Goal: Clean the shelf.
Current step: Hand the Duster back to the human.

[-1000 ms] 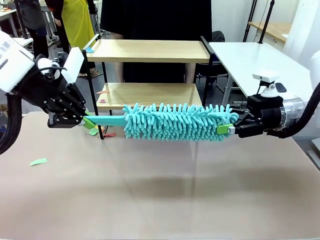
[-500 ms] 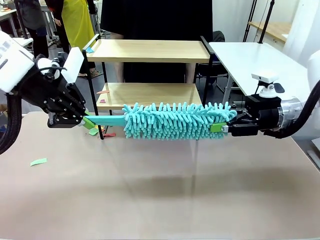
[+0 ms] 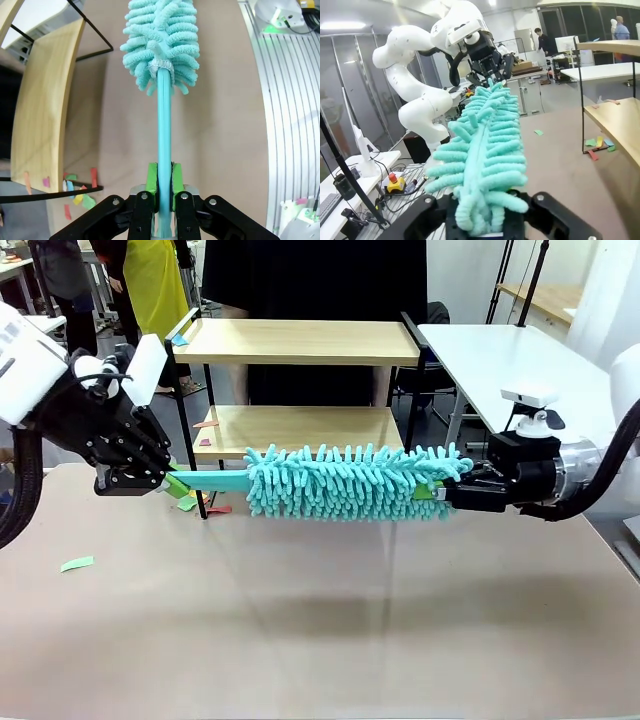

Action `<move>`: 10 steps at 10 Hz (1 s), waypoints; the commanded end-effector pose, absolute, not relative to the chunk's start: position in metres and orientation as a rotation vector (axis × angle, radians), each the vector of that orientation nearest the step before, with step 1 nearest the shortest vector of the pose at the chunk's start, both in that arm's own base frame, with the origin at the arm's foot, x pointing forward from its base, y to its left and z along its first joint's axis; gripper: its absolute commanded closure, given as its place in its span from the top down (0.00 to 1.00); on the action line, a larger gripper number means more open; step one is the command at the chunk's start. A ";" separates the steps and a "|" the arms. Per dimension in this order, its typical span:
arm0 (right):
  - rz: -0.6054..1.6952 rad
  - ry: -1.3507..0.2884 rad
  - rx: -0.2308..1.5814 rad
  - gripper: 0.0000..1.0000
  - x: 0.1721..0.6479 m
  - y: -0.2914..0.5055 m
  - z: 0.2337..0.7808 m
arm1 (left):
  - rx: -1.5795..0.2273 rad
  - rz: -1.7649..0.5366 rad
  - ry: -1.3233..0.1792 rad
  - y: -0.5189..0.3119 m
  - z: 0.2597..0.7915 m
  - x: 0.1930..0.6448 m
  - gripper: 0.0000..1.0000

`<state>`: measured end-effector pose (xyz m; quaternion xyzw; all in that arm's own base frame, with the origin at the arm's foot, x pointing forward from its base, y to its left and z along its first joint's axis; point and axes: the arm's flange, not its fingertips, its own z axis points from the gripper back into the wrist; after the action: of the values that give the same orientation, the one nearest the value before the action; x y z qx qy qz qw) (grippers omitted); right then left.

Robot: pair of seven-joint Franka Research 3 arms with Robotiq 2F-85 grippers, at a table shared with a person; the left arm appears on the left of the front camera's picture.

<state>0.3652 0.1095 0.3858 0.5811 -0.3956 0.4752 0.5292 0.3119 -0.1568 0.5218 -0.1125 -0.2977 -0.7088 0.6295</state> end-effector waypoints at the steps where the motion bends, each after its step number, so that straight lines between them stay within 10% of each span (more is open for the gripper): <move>1: 1.147 -0.983 1.420 0.00 0.359 0.113 0.383 | -0.271 -1.627 -0.698 -0.157 0.525 0.310 0.13; 6: 1.153 -0.963 1.391 0.00 0.365 0.110 0.385 | -0.259 -1.625 -0.683 -0.156 0.523 0.311 0.13; 7: 1.153 -0.963 1.391 0.00 0.365 0.110 0.385 | -0.309 -1.669 -0.678 -0.162 0.524 0.309 0.69; 8: 1.153 -0.963 1.391 0.00 0.365 0.110 0.385 | -0.349 -1.641 -0.693 -0.162 0.528 0.308 0.70; 9: 1.153 -0.963 1.391 0.00 0.365 0.110 0.385 | -0.388 -1.628 -0.698 -0.159 0.531 0.308 1.00; 10: 1.153 -0.963 1.391 0.00 0.365 0.110 0.385 | -0.427 -1.606 -0.705 -0.149 0.537 0.305 1.00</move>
<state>0.3656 0.1094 0.3812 0.5727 -0.4071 0.4870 0.5188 0.3046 -0.1607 0.5298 -0.1562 -0.2966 -0.7044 0.6257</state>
